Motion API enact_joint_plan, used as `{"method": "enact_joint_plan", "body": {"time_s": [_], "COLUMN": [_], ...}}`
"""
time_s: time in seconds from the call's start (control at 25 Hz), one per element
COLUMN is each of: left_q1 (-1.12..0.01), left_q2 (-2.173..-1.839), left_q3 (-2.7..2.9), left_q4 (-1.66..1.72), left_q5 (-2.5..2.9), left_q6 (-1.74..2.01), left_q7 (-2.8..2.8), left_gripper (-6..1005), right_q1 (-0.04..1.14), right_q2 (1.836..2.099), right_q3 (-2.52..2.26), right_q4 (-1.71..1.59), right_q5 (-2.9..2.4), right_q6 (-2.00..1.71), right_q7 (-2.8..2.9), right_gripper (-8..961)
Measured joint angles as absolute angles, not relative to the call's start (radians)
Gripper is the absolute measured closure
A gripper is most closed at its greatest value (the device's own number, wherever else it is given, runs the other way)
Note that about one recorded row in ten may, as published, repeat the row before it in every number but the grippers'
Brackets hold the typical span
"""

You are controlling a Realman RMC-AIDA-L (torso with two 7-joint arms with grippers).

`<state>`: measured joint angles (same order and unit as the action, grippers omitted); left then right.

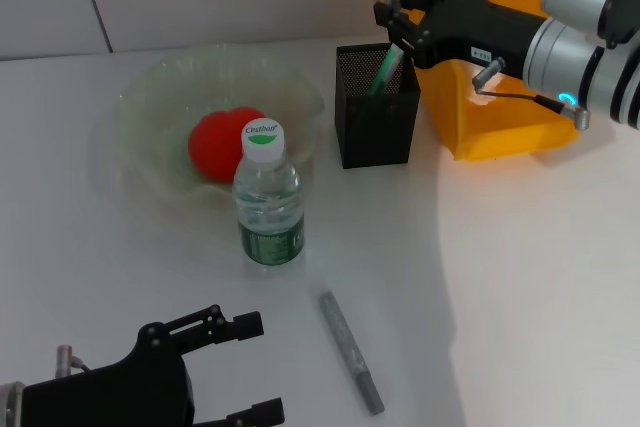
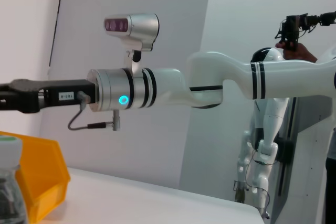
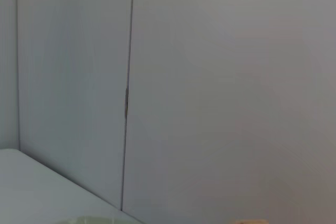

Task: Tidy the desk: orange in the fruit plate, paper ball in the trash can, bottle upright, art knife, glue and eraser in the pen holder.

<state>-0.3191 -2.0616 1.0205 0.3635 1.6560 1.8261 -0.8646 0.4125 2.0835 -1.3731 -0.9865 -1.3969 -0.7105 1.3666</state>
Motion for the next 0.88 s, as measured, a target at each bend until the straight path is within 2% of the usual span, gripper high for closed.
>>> {"method": "enact_joint_plan", "body": {"time_s": [0.32,0.88], "left_q1": [-0.319,-0.318], "left_q2": [-2.060,-2.062], "left_q3": [1.015,1.015], "left_q4": [0.369,0.374], "left_q5": [1.657,1.658], "left_q6": [1.816,1.815], "left_q7": [-0.877,-0.881], "left_gripper": [232,232], "right_q1": [0.379,0.416], "right_q2": [2.080,2.079], "right_q3": [-1.367,-1.378], "right_q4": [-0.958,-0.910], "right_q5": [-1.401,-1.433], "right_q6": [-0.710,-0.712], "right_q7": [1.371,1.365], "right_gripper": [565,534]}}
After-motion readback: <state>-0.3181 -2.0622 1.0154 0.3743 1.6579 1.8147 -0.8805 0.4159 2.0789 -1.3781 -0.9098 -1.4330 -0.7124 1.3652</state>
